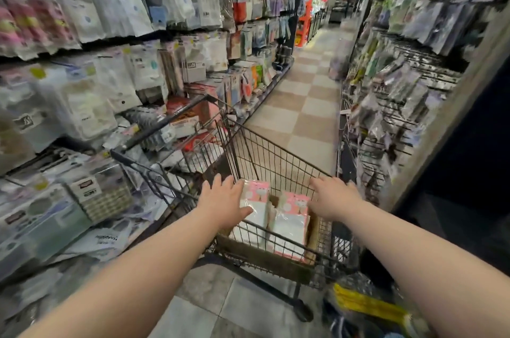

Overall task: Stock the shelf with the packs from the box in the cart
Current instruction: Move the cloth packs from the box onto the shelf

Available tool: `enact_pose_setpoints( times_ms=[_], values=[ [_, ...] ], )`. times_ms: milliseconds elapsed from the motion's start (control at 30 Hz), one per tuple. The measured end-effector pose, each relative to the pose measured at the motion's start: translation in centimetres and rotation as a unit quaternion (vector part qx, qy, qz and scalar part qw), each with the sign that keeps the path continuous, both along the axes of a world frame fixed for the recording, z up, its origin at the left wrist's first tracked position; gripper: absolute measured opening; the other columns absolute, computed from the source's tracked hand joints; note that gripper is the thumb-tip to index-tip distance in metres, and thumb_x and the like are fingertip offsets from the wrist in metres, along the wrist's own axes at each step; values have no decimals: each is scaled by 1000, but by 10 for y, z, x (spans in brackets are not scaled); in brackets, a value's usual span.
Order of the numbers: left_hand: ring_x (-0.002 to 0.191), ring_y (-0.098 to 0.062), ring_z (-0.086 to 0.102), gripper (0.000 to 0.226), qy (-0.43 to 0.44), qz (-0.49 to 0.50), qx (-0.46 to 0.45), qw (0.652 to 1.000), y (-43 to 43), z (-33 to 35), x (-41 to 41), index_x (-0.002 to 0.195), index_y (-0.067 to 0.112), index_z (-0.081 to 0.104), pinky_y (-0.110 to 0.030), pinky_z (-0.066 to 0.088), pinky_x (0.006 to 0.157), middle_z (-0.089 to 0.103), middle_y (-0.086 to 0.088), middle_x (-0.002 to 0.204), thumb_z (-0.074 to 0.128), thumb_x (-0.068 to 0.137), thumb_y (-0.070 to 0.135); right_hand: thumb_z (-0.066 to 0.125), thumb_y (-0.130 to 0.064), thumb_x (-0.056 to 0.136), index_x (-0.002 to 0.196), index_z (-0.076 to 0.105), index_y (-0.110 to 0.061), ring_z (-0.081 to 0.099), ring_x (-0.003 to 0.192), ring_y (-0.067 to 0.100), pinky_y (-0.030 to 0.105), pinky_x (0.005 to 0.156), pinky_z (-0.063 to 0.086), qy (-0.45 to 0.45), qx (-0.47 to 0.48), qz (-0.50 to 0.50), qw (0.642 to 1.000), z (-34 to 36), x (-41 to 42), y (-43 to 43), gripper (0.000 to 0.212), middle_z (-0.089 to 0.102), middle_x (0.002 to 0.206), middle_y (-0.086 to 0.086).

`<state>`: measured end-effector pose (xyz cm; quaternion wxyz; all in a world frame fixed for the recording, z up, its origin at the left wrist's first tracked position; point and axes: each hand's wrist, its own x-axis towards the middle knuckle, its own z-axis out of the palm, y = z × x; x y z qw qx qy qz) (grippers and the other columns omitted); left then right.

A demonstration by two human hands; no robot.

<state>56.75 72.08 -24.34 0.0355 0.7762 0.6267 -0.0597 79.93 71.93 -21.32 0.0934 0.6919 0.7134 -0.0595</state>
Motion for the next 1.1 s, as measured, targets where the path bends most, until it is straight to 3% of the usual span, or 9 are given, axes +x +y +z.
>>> enact_pose_setpoints(
  times_ms=[433, 767, 1100],
  values=[
    [147, -32, 9, 78, 47, 23, -71, 996, 166, -49, 8, 152, 20, 12, -53, 12, 117, 17, -7, 159, 40, 91, 59, 49, -36, 91, 142, 36, -22, 42, 131, 27, 44, 105, 34, 30, -73, 36, 996, -75, 6, 163, 54, 45, 143, 5],
    [145, -33, 15, 75, 45, -39, -144, 988, 249, -124, 47, 150, 22, 18, -55, 16, 115, 23, -7, 157, 44, 90, 59, 49, -40, 88, 136, 40, -25, 51, 121, 29, 47, 98, 43, 60, -155, -47, 985, -148, 53, 229, 51, 50, 137, 5],
    [138, -30, 31, 75, 87, -113, -248, 958, 307, -220, 48, 149, 19, 19, -48, 28, 110, 30, -9, 152, 45, 90, 56, 53, -38, 89, 149, 23, -28, 49, 123, 31, 45, 99, 45, 122, -255, -161, 946, -229, 67, 242, 68, 47, 138, 7]
  ],
)
